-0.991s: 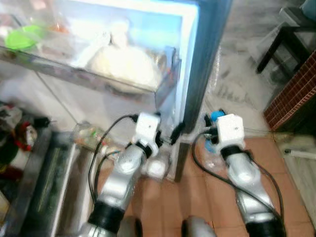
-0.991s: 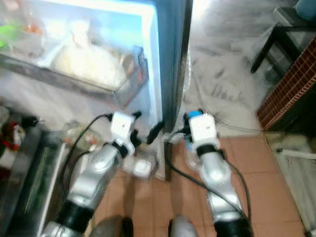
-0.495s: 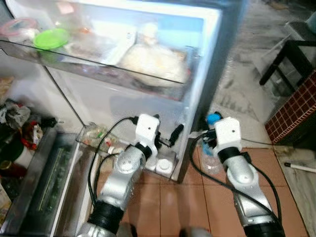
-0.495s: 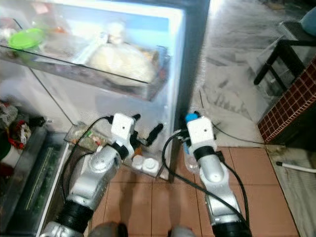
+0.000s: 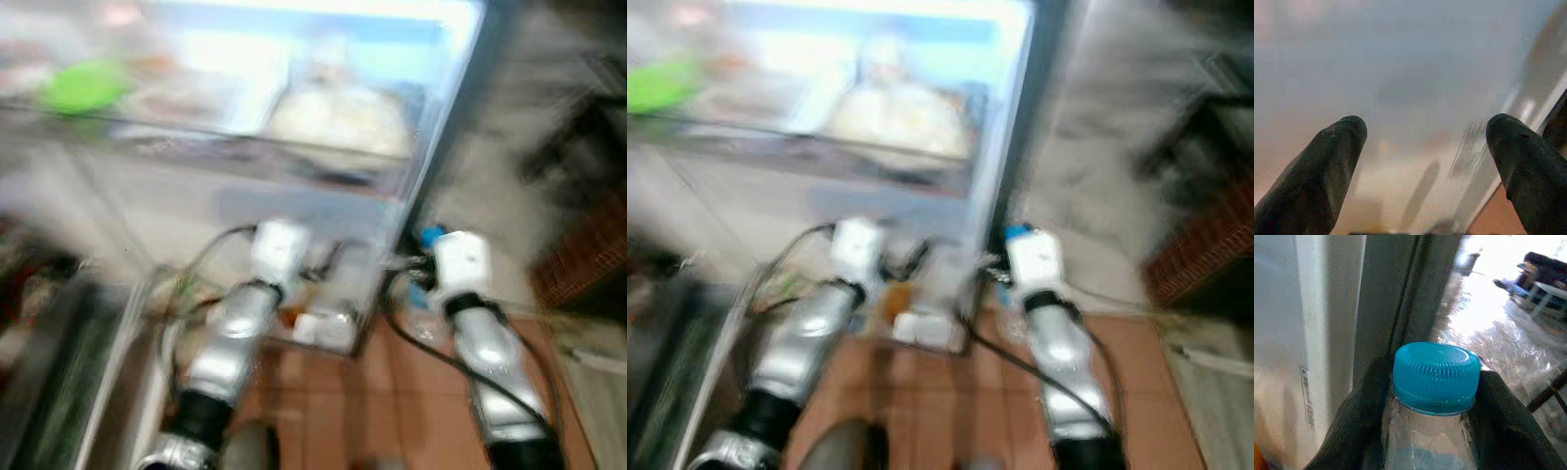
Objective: Restocking fridge
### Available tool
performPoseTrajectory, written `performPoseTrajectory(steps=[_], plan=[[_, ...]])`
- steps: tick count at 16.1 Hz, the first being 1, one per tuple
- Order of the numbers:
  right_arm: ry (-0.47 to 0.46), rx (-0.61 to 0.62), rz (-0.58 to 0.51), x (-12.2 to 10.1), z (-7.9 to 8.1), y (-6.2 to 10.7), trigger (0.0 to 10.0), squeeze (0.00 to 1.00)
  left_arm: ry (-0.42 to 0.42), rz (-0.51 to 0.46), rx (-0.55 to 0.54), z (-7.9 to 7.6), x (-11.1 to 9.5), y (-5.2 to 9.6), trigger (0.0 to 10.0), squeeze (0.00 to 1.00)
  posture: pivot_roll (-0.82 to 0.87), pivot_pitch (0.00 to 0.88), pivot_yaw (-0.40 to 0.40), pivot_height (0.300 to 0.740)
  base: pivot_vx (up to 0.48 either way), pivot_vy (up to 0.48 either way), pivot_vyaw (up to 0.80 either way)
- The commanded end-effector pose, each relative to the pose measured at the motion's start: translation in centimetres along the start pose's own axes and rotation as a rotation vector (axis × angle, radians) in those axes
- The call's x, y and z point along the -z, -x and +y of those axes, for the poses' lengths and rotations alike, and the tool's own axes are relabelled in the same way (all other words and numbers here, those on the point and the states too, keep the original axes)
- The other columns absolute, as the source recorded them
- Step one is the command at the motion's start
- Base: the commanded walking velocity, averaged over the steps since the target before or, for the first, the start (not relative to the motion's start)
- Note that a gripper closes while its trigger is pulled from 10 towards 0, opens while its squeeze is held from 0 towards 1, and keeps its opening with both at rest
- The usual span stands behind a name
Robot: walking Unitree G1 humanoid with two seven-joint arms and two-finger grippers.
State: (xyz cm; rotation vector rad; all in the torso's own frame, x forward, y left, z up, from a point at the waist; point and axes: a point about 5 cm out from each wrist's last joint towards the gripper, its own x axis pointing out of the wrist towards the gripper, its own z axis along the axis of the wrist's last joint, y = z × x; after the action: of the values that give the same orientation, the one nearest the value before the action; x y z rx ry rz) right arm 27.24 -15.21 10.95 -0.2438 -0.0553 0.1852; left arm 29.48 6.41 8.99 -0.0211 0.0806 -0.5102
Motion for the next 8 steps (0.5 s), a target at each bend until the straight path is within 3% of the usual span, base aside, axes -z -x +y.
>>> performPoseTrajectory(steps=[1, 3, 8], plan=[[0.009, -0.026, -0.048, -1.0, 0.3, -0.1, 10.0, 0.0, -0.005, -0.035, 0.023, -1.2, -0.8, -0.6, 10.0, 0.0, -0.01, 0.09, 0.015, 0.74, 0.0, 0.0, 0.0], [0.011, -0.03, -0.045, -0.9, 0.3, 0.0, 10.0, 0.0, -0.015, -0.019, -0.028, -0.7, -0.5, -0.5, 10.0, 0.0, -0.01, 0.093, 0.017, 0.74, 0.0, 0.0, 0.0], [-0.04, -0.143, -0.097, -1.9, 1.3, -0.1, 10.0, 0.0, -0.089, -0.062, -0.321, 3.3, -1.1, 1.5, 10.0, 0.0, -0.01, 0.095, 0.02, 0.74, 0.0, 0.0, 0.0]])
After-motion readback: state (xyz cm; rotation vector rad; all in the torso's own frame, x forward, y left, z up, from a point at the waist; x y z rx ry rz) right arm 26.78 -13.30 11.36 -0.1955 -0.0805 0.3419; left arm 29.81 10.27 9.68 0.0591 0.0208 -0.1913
